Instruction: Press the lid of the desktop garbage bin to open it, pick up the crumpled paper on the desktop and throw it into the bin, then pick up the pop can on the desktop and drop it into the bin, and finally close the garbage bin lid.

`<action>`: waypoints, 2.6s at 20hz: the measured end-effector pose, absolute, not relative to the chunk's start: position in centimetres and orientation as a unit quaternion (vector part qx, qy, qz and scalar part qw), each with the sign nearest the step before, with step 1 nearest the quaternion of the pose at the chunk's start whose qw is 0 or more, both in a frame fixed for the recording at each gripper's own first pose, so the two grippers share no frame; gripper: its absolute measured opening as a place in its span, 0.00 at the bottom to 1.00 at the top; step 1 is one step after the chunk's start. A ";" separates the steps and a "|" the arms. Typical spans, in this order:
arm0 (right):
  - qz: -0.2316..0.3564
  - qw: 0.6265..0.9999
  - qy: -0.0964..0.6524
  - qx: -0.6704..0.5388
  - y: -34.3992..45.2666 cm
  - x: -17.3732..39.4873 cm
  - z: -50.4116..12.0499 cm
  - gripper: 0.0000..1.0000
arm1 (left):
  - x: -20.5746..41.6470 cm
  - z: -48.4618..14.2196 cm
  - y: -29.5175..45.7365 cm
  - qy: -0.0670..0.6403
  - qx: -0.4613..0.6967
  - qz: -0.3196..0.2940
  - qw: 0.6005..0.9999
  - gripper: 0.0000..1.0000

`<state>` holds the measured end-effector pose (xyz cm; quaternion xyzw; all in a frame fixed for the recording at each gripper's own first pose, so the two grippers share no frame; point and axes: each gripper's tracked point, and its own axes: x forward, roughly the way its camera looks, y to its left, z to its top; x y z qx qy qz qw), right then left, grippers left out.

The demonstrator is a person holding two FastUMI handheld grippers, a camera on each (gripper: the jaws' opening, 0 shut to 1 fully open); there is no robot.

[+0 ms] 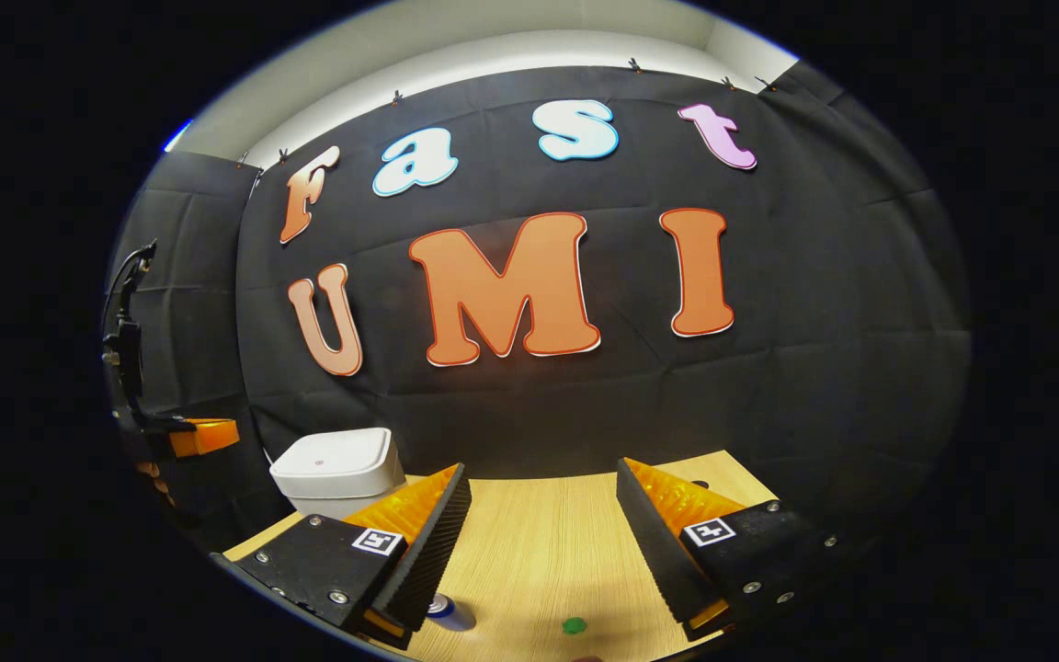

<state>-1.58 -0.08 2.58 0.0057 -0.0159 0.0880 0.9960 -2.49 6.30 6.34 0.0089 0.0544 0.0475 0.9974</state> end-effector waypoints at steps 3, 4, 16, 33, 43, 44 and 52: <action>0.089 0.996 -0.013 0.005 0.0 -1.3 2.7 0.95 | -0.4 7.7 5.8 0.065 0.002 0.025 0.998 0.00; 0.089 0.996 -0.014 0.003 0.0 -1.1 2.7 0.95 | 0.2 8.1 6.0 0.072 0.005 0.022 0.997 0.00; 0.044 0.999 -0.006 0.021 -3.2 0.8 2.1 0.95 | 9.2 2.0 6.2 0.208 -0.014 -0.053 0.977 0.00; 0.051 0.998 0.014 0.031 -1.1 1.9 1.2 0.95 | 8.4 -3.9 6.4 0.268 -0.083 -0.089 0.956 0.01; 0.057 0.998 0.007 0.022 -0.4 0.5 2.2 0.95 | 5.5 5.0 8.7 0.132 -0.035 -0.008 0.991 0.00; 0.056 0.998 0.005 0.021 -0.5 0.4 2.3 0.95 | 4.7 5.4 8.5 0.125 -0.034 -0.009 0.992 0.00; 0.052 0.999 -0.004 -0.001 -0.9 -0.7 2.8 0.95 | 2.0 5.9 7.3 0.075 -0.040 -0.004 0.996 0.00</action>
